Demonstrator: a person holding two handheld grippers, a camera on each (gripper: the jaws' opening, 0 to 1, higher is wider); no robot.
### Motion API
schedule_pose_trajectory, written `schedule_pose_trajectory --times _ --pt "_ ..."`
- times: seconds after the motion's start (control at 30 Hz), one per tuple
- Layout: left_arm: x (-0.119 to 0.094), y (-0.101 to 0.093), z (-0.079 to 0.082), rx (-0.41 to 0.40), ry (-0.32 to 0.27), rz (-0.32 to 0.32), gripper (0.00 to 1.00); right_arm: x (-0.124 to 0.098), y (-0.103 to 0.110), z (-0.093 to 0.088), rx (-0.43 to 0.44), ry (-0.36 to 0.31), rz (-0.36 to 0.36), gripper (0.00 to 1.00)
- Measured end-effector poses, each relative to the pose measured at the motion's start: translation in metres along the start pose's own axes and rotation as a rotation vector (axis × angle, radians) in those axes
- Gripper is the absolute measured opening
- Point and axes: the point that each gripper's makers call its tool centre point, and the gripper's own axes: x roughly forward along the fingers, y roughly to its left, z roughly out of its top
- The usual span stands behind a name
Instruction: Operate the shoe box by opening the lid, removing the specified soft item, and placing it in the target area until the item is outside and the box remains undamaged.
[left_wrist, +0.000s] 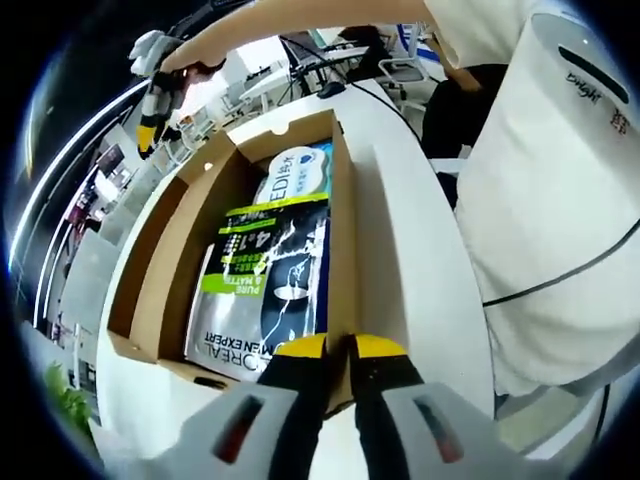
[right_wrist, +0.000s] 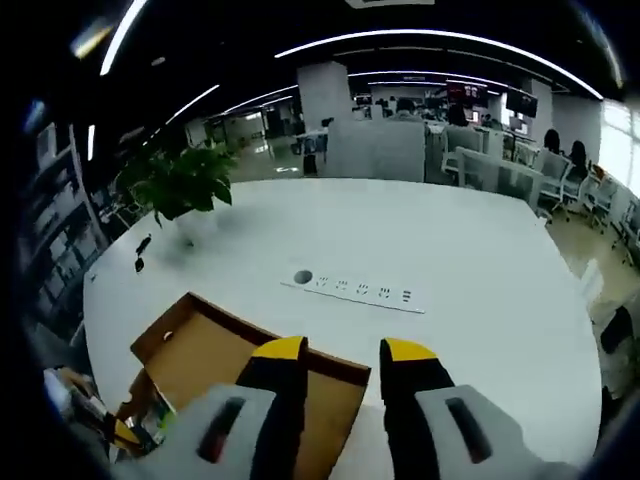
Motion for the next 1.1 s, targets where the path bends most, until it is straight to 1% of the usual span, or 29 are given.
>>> schedule_pose_trajectory --times 0.03,0.07,0.13,0.23,0.3,0.4,0.5,0.53,0.57,0.6,0.67,0.73,0.77,0.8,0.83,0.87,0.93,0.97,1.07,1.1 --pt "0.000 0.000 0.000 -0.002 -0.001 0.002 0.08 -0.002 0.003 0.002 -0.020 -0.018 0.017 0.34" --pt "0.000 0.000 0.000 -0.009 -0.002 0.005 0.08 -0.004 0.006 0.002 -0.027 -0.025 0.030 0.39" --pt "0.000 0.001 0.000 -0.023 -0.004 0.012 0.08 -0.008 0.010 0.003 -0.040 -0.039 0.057 0.42" --pt "-0.001 0.002 0.002 -0.104 -0.022 0.015 0.09 -0.009 0.015 0.004 -0.031 -0.067 0.110 0.50" --pt "-0.002 0.004 0.002 -0.127 -0.026 0.014 0.09 -0.012 0.017 0.002 -0.017 -0.068 0.117 0.52" --pt "-0.001 0.003 0.002 -0.119 -0.027 0.017 0.09 -0.019 0.023 0.002 0.002 -0.091 0.168 0.51" --pt "-0.001 0.002 0.002 -0.106 -0.033 0.028 0.10 -0.025 0.028 0.001 -0.016 -0.110 0.189 0.49" --pt "-0.001 0.002 0.002 -0.097 -0.037 0.031 0.10 -0.027 0.033 0.001 -0.020 -0.117 0.211 0.48" --pt "-0.001 0.003 0.002 -0.065 -0.041 0.034 0.09 -0.029 0.034 0.000 -0.014 -0.112 0.217 0.49" --pt "-0.001 0.002 0.002 -0.071 -0.041 0.034 0.09 -0.030 0.037 -0.001 -0.010 -0.116 0.220 0.49" --pt "-0.001 0.003 0.002 -0.082 -0.034 0.037 0.10 -0.035 0.042 0.003 0.008 -0.157 0.238 0.46" --pt "-0.001 0.004 0.002 -0.091 -0.032 0.036 0.10 -0.042 0.052 0.005 0.015 -0.178 0.310 0.42" --pt "-0.001 0.004 0.002 -0.095 -0.032 0.035 0.10 -0.045 0.057 0.006 0.019 -0.188 0.346 0.43" --pt "-0.001 0.004 0.002 -0.122 -0.036 0.030 0.09 -0.047 0.060 0.004 -0.001 -0.191 0.365 0.44" --pt "0.000 0.004 0.003 -0.183 -0.046 0.017 0.09 -0.050 0.062 0.002 0.003 -0.186 0.373 0.43" --pt "0.000 0.005 0.003 -0.196 -0.045 0.011 0.09 -0.051 0.063 0.001 -0.003 -0.187 0.364 0.40" --pt "0.000 0.003 0.003 -0.164 -0.036 -0.007 0.07 -0.052 0.064 -0.001 -0.028 -0.189 0.335 0.35" --pt "0.000 0.003 0.003 -0.149 -0.032 -0.016 0.06 -0.053 0.067 -0.001 -0.026 -0.189 0.348 0.35" --pt "0.001 -0.001 0.003 -0.159 -0.028 -0.070 0.05 -0.057 0.077 -0.003 -0.020 -0.188 0.388 0.40" --pt "0.002 0.000 0.003 -0.191 -0.019 -0.089 0.04 -0.058 0.080 -0.004 -0.028 -0.184 0.391 0.40"
